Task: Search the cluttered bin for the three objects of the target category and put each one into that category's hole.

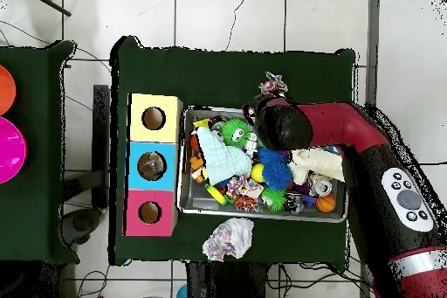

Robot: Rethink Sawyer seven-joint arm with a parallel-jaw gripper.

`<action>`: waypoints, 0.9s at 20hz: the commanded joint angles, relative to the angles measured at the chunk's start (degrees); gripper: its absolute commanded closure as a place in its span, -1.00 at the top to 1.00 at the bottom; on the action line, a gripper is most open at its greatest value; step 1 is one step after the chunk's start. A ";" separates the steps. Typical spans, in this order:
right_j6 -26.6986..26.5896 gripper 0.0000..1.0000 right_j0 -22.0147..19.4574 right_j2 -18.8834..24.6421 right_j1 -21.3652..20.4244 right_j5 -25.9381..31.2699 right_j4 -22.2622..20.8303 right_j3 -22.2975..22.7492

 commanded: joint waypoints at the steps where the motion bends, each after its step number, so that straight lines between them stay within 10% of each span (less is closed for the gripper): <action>1: -12.21 1.00 -1.09 0.53 -0.08 4.94 -4.23 6.59; 18: -11.89 1.00 -6.66 1.71 0.53 0.95 -5.40 11.67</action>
